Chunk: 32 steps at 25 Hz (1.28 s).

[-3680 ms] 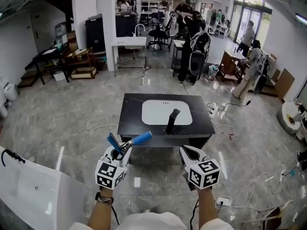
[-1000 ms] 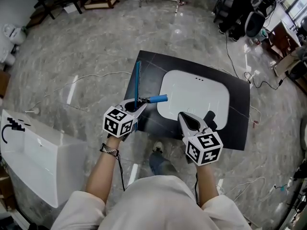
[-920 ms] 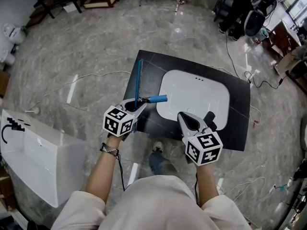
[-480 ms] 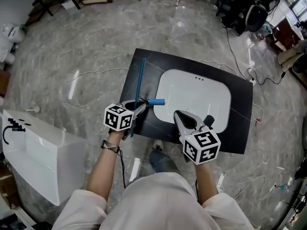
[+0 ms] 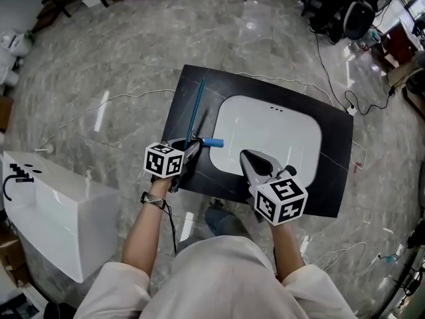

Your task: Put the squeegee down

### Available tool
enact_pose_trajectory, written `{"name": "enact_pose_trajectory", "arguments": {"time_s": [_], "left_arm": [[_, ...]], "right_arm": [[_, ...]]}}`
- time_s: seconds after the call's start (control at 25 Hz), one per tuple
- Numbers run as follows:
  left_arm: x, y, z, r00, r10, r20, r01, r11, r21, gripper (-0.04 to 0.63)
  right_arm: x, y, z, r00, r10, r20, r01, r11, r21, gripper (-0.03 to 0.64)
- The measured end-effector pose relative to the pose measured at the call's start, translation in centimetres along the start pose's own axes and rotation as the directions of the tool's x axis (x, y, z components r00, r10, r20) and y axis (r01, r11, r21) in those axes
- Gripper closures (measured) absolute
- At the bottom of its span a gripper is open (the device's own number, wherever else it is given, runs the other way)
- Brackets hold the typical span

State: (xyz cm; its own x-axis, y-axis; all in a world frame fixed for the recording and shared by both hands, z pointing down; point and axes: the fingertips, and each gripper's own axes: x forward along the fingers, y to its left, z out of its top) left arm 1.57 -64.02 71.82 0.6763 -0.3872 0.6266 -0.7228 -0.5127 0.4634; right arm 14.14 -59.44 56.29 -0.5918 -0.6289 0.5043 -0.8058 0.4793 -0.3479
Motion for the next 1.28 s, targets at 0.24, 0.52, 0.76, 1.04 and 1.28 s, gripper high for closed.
{"name": "enact_pose_trajectory", "arguments": {"time_s": [0.24,0.52,0.76,1.04,1.28], "left_arm": [[0.3,1.1,-0.1,1.000,0.029,0.008,-0.029,0.999,-0.015,0.504],[0.5,2.4,-0.8,0.995,0.093,-0.025,-0.093,0.996,-0.017,0.471],[0.8,3.7,-1.4,0.984,0.165,-0.072,-0.166,0.986,-0.009,0.430],[0.6,4.5,-1.4,0.972,0.226,-0.067,-0.224,0.974,0.028,0.382],[0.6,4.9,-1.5,0.959,0.278,-0.051,-0.276,0.960,0.045,0.357]], "right_arm": [[0.8,-0.2,0.0,1.000,0.019,-0.007,-0.019,1.000,-0.006,0.611],[1.0,-0.3,-0.1,0.999,0.033,-0.019,-0.033,0.999,-0.008,0.611],[1.1,-0.8,0.2,0.999,0.031,-0.020,-0.031,0.999,-0.011,0.611],[1.7,-0.5,-0.1,0.998,0.037,-0.040,-0.038,0.999,-0.017,0.611],[1.8,-0.1,-0.6,0.998,0.040,-0.042,-0.040,0.999,-0.010,0.611]]}}
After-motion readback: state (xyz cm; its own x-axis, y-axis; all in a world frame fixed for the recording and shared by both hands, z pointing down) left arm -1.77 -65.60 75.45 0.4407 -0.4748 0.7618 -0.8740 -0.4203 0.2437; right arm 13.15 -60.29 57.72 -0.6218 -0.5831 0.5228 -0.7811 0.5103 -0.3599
